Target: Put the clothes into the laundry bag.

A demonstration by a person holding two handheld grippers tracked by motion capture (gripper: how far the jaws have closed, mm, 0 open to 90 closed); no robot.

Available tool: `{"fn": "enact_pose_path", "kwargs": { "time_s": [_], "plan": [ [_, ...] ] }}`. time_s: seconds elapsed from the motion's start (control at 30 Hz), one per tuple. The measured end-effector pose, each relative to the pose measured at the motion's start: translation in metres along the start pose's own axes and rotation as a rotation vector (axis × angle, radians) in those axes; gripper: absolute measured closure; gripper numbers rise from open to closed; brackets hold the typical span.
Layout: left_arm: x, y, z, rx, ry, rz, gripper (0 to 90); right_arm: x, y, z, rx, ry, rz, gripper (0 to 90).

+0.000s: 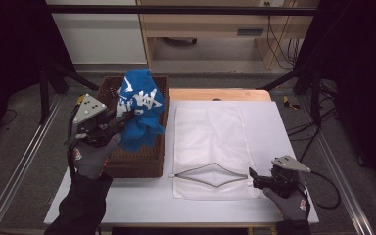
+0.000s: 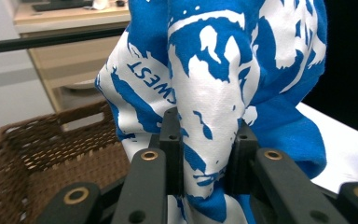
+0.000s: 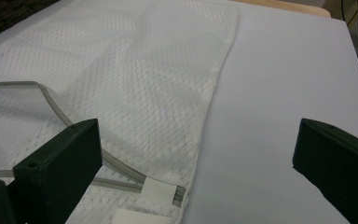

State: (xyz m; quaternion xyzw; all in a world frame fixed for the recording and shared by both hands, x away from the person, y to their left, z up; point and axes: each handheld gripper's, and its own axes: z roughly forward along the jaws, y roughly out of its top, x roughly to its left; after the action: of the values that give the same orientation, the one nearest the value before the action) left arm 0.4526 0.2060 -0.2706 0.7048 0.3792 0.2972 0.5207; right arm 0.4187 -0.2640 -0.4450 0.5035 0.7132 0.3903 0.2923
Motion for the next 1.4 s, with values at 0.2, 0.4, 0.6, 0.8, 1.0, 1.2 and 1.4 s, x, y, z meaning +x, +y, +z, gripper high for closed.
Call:
{"fn": "enact_pose_path", "kwargs": {
  "time_s": [0.2,0.4,0.6,0.8,1.0,1.2,1.4],
  "plan": [
    [-0.019,0.004,0.009,0.004,-0.034,0.023,72.7,-0.001,0.0,-0.001,0.001,0.002,0.007,1.8],
    [-0.041,0.004,0.023,0.014,-0.083,0.037,72.6,-0.003,0.0,-0.002,0.002,-0.002,0.011,2.1],
    [-0.065,0.002,0.039,0.027,-0.121,0.057,72.6,-0.005,-0.001,-0.002,0.0,-0.013,0.011,2.6],
    [-0.086,-0.004,0.056,0.054,-0.155,0.075,72.6,-0.007,-0.001,-0.003,-0.001,-0.016,0.013,3.0],
    [-0.103,-0.015,0.076,0.087,-0.185,0.076,72.6,-0.009,-0.002,-0.003,0.002,-0.02,0.022,3.5],
    [-0.117,-0.029,0.095,0.125,-0.205,0.073,72.6,-0.01,-0.003,-0.003,0.006,-0.02,0.023,3.8],
    [-0.13,-0.048,0.115,0.17,-0.224,0.085,72.5,-0.011,-0.003,-0.003,0.007,-0.023,0.023,4.2]
  ]
}}
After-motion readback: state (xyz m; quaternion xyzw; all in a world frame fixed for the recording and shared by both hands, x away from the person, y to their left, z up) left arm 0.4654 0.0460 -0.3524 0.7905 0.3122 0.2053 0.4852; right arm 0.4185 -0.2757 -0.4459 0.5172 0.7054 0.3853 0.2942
